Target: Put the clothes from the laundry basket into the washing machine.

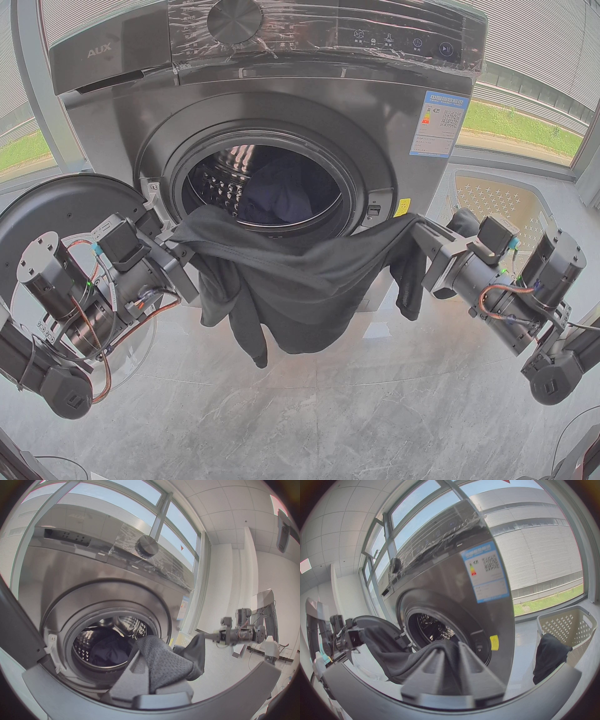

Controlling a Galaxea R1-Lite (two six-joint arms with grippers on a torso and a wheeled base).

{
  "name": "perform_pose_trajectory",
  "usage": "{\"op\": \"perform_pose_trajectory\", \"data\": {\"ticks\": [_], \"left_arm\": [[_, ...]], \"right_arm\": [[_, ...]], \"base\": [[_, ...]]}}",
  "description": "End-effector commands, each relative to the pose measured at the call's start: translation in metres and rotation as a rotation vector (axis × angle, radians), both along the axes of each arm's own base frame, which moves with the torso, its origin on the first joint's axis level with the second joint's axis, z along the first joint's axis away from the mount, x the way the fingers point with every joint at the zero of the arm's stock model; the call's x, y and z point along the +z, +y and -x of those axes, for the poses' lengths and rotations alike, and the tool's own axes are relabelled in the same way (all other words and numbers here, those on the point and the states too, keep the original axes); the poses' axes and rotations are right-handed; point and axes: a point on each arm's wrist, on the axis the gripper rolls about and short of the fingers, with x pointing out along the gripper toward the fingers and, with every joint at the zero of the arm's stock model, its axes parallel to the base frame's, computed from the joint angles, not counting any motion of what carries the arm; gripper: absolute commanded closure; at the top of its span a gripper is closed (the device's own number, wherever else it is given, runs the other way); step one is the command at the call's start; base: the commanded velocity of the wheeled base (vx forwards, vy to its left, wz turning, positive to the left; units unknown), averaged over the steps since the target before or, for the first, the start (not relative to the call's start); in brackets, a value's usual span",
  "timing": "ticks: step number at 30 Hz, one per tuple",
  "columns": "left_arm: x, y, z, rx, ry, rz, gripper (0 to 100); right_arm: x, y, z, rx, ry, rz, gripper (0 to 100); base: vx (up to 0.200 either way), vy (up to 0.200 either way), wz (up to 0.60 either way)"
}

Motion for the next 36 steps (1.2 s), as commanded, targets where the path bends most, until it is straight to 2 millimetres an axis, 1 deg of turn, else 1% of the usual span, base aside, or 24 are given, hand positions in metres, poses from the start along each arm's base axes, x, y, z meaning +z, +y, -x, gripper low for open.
{"op": "perform_pose_trajectory", "data": {"ticks": [1,4,5,7,8,9,10,11,13,16,17,20,21,22,27,31,36], "left_arm": [[0.007,-0.01,-0.012,-0.02,-0.035,0.017,100],[0.008,-0.016,-0.022,-0.018,-0.044,0.026,100],[0.008,-0.016,-0.023,-0.015,-0.042,0.026,100],[0.006,-0.016,-0.023,-0.015,-0.038,0.024,100],[0.007,-0.016,-0.023,-0.015,-0.039,0.025,100],[0.007,-0.016,-0.022,-0.016,-0.038,0.026,100],[0.007,-0.016,-0.022,-0.016,-0.041,0.027,100],[0.008,-0.016,-0.021,-0.016,-0.041,0.027,100],[0.009,-0.015,-0.021,-0.014,-0.046,0.028,100],[0.01,-0.016,-0.02,-0.015,-0.047,0.029,100],[0.01,-0.017,-0.019,-0.021,-0.049,0.03,100],[0.009,-0.021,-0.017,-0.038,-0.048,0.028,100],[0.009,-0.021,-0.017,-0.038,-0.048,0.028,100],[0.01,-0.025,-0.015,-0.052,-0.049,0.029,100],[0.017,-0.029,-0.007,-0.078,-0.068,0.044,100],[0.018,-0.033,-0.005,-0.097,-0.069,0.047,100],[0.018,-0.034,-0.004,-0.101,-0.069,0.047,100]], "right_arm": [[-0.033,0.009,0.008,0.039,0.114,0.08,0],[-0.065,0.01,0.019,0.07,0.22,0.174,0],[-0.076,0.012,0.023,0.082,0.258,0.202,0],[-0.092,0.01,0.029,0.09,0.319,0.246,0],[-0.093,0.01,0.03,0.09,0.322,0.249,0],[-0.102,0.008,0.031,0.09,0.354,0.27,0],[-0.103,0.008,0.031,0.09,0.357,0.272,0],[-0.109,0.008,0.029,0.087,0.377,0.285,0],[-0.114,0.009,0.03,0.098,0.395,0.301,0],[-0.118,0.014,0.028,0.108,0.402,0.309,0],[-0.119,0.019,0.023,0.114,0.393,0.303,0],[-0.119,0.037,0.002,0.116,0.347,0.267,0],[-0.119,0.037,0.002,0.116,0.347,0.267,0],[-0.119,0.049,-0.012,0.116,0.316,0.244,0],[-0.115,0.077,-0.04,0.131,0.237,0.197,0],[-0.12,0.096,-0.054,0.16,0.197,0.173,0],[-0.123,0.115,-0.057,0.195,0.164,0.164,0]], "base": [[0.0,0.0,0.0],[0.0,0.0,0.0],[0.0,0.0,0.0],[0.0,0.0,0.0],[0.0,0.0,0.0],[0.0,0.0,0.0],[0.0,0.0,0.0],[0.0,0.0,0.0],[0.0,0.0,0.0],[0.0,0.0,0.0],[0.0,0.0,0.0],[0.0,0.0,0.0],[0.0,0.0,0.0],[0.0,0.0,0.0],[0.0,0.0,0.0],[0.0,0.0,0.0],[0.0,0.0,0.0]]}}
